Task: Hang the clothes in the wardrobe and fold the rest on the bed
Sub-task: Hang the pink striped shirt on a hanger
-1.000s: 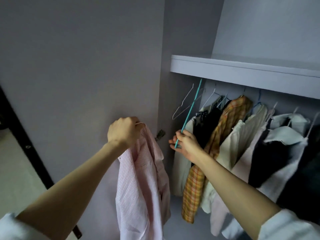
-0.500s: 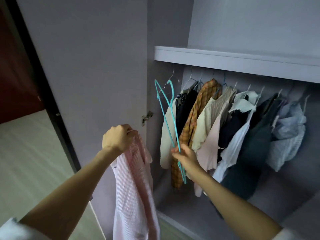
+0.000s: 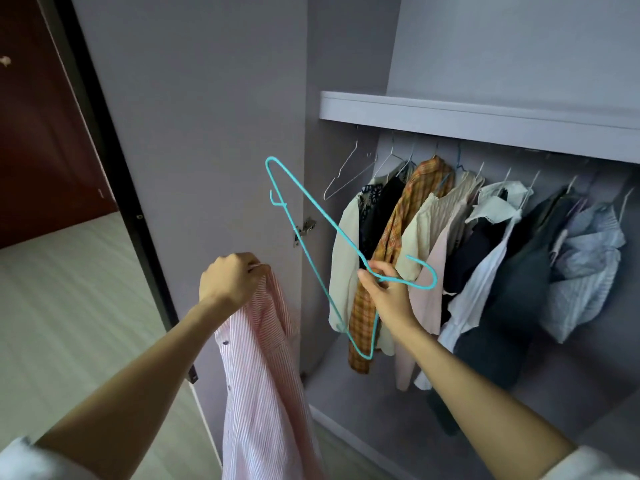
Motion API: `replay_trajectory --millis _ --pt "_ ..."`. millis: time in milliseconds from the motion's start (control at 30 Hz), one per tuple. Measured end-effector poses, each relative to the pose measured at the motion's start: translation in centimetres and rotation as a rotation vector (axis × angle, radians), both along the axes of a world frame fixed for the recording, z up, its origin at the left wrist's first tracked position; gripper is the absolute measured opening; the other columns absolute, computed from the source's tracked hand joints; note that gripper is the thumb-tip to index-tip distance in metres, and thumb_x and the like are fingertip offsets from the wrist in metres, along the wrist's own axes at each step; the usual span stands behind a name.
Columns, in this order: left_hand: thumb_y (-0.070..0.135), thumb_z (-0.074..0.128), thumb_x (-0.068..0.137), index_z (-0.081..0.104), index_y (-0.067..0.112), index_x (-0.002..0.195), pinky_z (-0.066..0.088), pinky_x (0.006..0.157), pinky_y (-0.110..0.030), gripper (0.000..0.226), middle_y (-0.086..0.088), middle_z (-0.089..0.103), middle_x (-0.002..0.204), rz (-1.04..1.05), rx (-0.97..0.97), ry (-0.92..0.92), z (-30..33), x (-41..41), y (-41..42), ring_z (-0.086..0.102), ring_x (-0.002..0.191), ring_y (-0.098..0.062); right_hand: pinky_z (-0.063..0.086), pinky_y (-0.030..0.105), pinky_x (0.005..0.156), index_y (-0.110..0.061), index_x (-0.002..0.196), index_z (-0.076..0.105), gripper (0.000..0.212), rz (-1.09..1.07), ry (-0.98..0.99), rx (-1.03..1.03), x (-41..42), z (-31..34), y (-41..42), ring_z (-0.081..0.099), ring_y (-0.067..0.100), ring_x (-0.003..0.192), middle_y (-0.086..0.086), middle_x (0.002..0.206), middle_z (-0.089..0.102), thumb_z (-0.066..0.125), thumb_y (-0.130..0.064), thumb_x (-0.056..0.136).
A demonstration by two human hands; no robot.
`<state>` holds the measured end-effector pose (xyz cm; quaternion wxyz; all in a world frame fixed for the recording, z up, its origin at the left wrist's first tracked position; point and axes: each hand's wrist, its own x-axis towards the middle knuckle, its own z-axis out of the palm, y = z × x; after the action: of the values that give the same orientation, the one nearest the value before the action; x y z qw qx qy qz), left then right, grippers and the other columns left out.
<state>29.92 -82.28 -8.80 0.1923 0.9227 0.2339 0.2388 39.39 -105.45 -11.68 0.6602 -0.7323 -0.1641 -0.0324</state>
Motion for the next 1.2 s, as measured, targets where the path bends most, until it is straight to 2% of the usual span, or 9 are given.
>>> replay_trajectory --millis 100,200,300,400,533,667,833,1067,1200 --pt "0.038 0.058 0.088 0.071 0.022 0.09 0.038 0.068 -0.03 0.02 -0.006 0.069 0.093 0.016 -0.034 -0.007 0.3 0.2 0.1 0.057 0.083 -0.032 0.039 0.017 0.068 -0.011 0.087 0.064 0.021 -0.027 -0.035 -0.029 0.7 1.1 0.1 0.049 0.003 0.07 -0.012 0.07 0.053 0.049 -0.022 0.097" --pt "0.04 0.059 0.089 0.071 0.022 0.093 0.041 0.071 -0.031 0.022 -0.005 0.07 0.097 0.008 -0.042 0.014 0.9 0.2 0.7 0.059 0.088 -0.032 0.03 0.016 0.051 -0.015 0.065 0.055 0.039 -0.087 0.199 0.16 2.0 2.3 -0.5 0.037 0.003 0.049 -0.009 0.056 0.047 0.043 -0.031 0.098" --pt "0.039 0.061 0.088 0.072 0.02 0.093 0.043 0.073 -0.033 0.022 -0.003 0.069 0.097 -0.007 -0.052 0.028 1.6 -0.1 1.4 0.059 0.091 -0.03 0.016 0.017 0.036 -0.016 0.051 0.031 0.041 0.047 0.39 0.318 3.9 3.0 -1.7 0.022 0.006 0.034 -0.006 0.039 0.03 0.037 -0.021 0.091" --pt "0.034 0.063 0.087 0.072 0.018 0.092 0.044 0.076 -0.035 0.019 -0.007 0.066 0.091 0.006 -0.083 0.012 2.5 -0.2 1.7 0.058 0.094 -0.036 0.013 0.015 0.029 -0.018 0.057 0.028 0.036 0.168 0.461 0.22 4.8 3.1 -2.1 0.018 0.003 0.028 -0.008 0.035 0.021 0.031 -0.013 0.092" --pt "0.035 0.057 0.091 0.068 0.021 0.1 0.044 0.078 -0.036 0.021 -0.01 0.068 0.105 -0.012 0.011 0.056 3.8 0.0 1.7 0.058 0.099 -0.037 0.026 0.024 0.043 -0.015 0.058 0.034 0.035 0.06 0.212 -0.285 5.5 2.5 -1.6 0.035 0.015 0.041 -0.001 0.043 0.033 0.039 -0.012 0.092" --pt "0.039 0.05 0.094 0.065 0.025 0.106 0.039 0.07 -0.033 0.024 -0.011 0.067 0.108 0.007 0.194 0.077 4.3 -0.2 1.2 0.059 0.097 -0.038 0.036 0.034 0.065 -0.005 0.069 0.053 0.041 -0.136 -0.113 -0.745 4.9 2.0 -0.7 0.054 0.034 0.075 0.019 0.077 0.058 0.04 -0.032 0.097" --pt "0.042 0.044 0.096 0.063 0.025 0.106 0.038 0.065 -0.033 0.027 -0.015 0.068 0.101 0.033 0.391 0.07 4.6 0.3 0.3 0.062 0.089 -0.04 0.018 0.027 0.045 -0.004 0.065 0.053 0.046 -0.22 -0.388 -0.81 3.0 3.0 0.7 0.031 0.018 0.047 0.018 0.069 0.062 0.038 -0.032 0.098" --pt "0.042 0.044 0.097 0.063 0.021 0.104 0.038 0.062 -0.033 0.03 -0.016 0.069 0.094 0.105 0.449 0.093 3.7 -0.3 2.1 0.063 0.083 -0.041 0.031 0.033 0.059 0.004 0.07 0.06 0.053 -0.221 -0.435 -0.785 4.0 5.1 -1.2 0.057 0.039 0.073 0.023 0.075 0.063 0.035 -0.032 0.1" --pt "0.042 0.045 0.096 0.063 0.02 0.103 0.035 0.06 -0.031 0.029 -0.016 0.069 0.092 0.097 0.437 0.118 3.0 0.1 1.2 0.063 0.082 -0.041 0.027 0.032 0.056 0.003 0.065 0.057 0.053 -0.255 -0.453 -0.74 3.6 5.2 -1.3 0.041 0.029 0.06 0.019 0.068 0.06 0.035 -0.03 0.101"
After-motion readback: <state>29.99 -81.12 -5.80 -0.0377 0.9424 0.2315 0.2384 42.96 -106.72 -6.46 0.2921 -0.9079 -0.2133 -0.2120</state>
